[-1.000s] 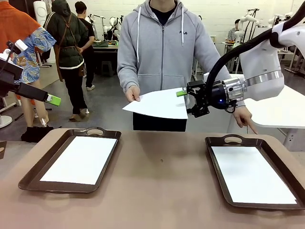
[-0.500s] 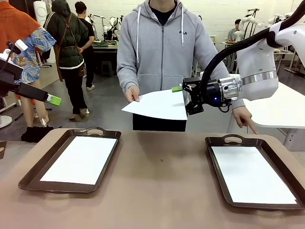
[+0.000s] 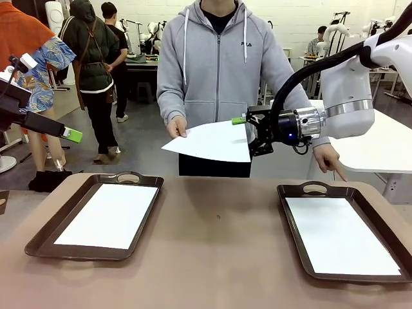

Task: Sort the A4 documents.
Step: Receive the A4 Paper.

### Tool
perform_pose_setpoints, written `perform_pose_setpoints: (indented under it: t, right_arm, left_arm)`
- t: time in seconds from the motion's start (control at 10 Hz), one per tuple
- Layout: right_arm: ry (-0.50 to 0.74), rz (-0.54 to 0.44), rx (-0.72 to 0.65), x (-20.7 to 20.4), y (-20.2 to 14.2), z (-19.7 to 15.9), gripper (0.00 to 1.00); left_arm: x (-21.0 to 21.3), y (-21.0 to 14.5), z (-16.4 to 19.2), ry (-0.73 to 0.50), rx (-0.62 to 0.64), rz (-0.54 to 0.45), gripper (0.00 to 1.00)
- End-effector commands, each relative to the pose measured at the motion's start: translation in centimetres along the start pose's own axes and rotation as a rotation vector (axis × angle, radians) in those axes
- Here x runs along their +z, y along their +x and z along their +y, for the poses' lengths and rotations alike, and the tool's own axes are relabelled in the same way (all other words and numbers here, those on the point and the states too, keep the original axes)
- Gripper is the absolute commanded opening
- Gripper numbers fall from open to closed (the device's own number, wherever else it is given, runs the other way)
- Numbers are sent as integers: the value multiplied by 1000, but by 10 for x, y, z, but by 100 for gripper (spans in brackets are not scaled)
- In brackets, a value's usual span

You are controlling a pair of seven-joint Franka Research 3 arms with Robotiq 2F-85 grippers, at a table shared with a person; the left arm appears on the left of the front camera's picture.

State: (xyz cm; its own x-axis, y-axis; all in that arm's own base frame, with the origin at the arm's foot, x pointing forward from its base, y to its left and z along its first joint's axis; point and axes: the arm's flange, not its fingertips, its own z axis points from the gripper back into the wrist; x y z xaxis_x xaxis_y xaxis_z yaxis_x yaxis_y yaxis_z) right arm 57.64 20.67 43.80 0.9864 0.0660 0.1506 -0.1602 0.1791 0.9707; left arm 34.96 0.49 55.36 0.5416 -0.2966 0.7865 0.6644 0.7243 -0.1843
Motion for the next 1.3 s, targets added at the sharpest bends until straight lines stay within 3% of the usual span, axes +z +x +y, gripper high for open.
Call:
perform_pose_setpoints:
  t: [0.0, 0.8, 1.2]
  right_arm:
    - [47, 0, -16, -1, 5, -3, 78]
    - [60, -3, -42, -8, 5, -7, 4]
    - [85, -19, -96, -6, 9, -13, 0]
  left_arm:
    - [-1, 0, 0, 1, -2, -2, 100]
    - [-1, 0, 0, 1, -2, -2, 100]
    - [-1, 0, 0, 1, -2, -2, 100]
